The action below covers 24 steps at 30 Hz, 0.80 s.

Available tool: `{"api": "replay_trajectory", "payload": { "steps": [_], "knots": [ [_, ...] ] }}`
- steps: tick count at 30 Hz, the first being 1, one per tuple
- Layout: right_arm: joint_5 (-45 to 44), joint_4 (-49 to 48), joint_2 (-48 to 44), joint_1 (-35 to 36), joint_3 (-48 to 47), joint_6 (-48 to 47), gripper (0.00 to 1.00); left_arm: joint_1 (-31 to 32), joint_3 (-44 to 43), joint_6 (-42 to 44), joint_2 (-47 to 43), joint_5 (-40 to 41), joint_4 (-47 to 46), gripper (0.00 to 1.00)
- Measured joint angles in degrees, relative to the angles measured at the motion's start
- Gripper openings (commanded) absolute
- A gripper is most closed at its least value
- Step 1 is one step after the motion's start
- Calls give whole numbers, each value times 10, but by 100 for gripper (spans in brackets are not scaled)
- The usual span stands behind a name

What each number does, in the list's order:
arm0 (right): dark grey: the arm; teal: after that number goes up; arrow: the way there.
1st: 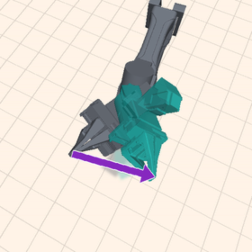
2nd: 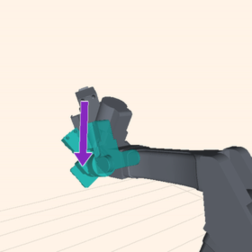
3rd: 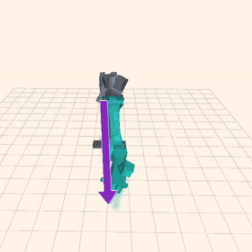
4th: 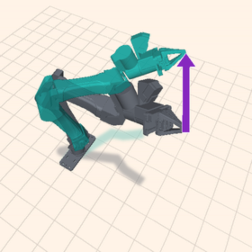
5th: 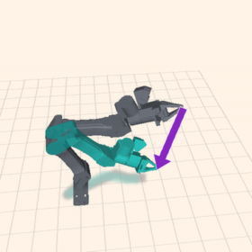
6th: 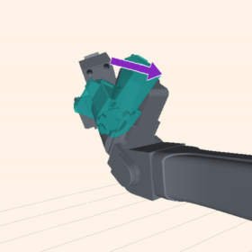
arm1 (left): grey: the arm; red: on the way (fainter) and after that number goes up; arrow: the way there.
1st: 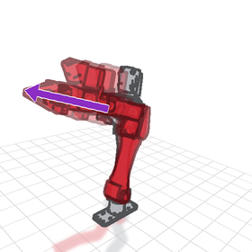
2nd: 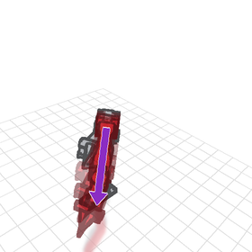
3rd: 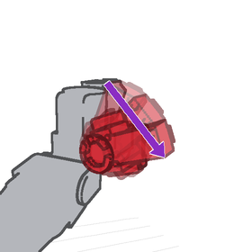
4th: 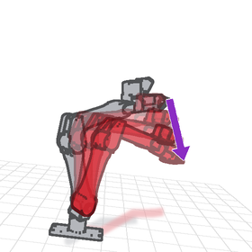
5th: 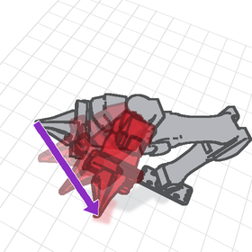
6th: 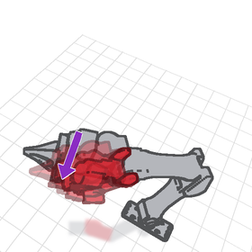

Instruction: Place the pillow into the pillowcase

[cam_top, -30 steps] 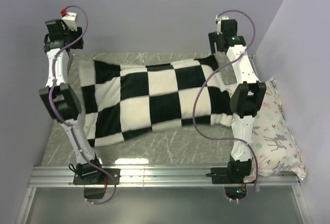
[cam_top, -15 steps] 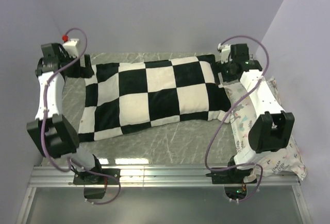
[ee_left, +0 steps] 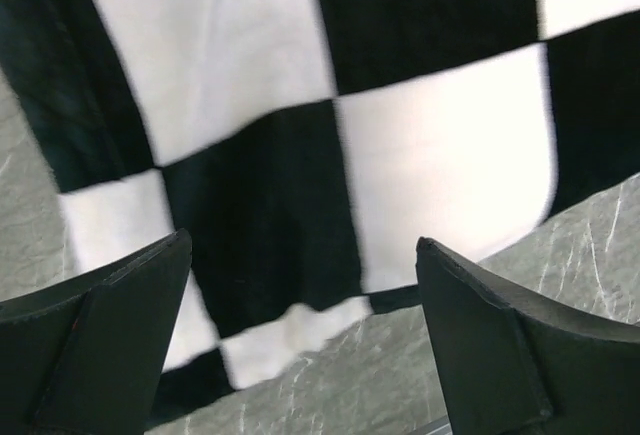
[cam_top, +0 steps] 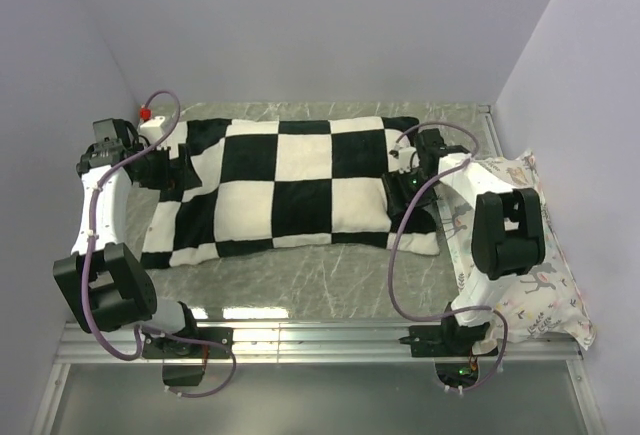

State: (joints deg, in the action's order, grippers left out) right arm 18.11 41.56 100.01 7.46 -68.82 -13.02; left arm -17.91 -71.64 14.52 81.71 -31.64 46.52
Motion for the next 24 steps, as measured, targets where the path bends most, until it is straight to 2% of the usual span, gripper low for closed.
{"api": "replay_trajectory", "payload": {
  "steps": [3, 6, 13, 18, 21, 24],
  "knots": [
    [17, 21, -21, 20, 1, 3, 93, 0, 0, -5, -9, -5, 0, 99],
    [21, 44, -64, 10, -5, 1, 98, 0, 0, -8, -15, -7, 0, 99],
    [-9, 36, -273, -21, -9, 5, 100, 6, 28, -24, -62, -32, -45, 99],
    [13, -10, -357, -16, 59, 42, 100, 94, 81, -44, -108, 7, -106, 99],
    [17, -24, -360, -2, 123, 66, 100, 146, 94, -52, -107, 34, -128, 99],
    [13, -19, -351, 10, 152, 77, 100, 169, 97, -56, -101, 60, -142, 100]
  ]
}}
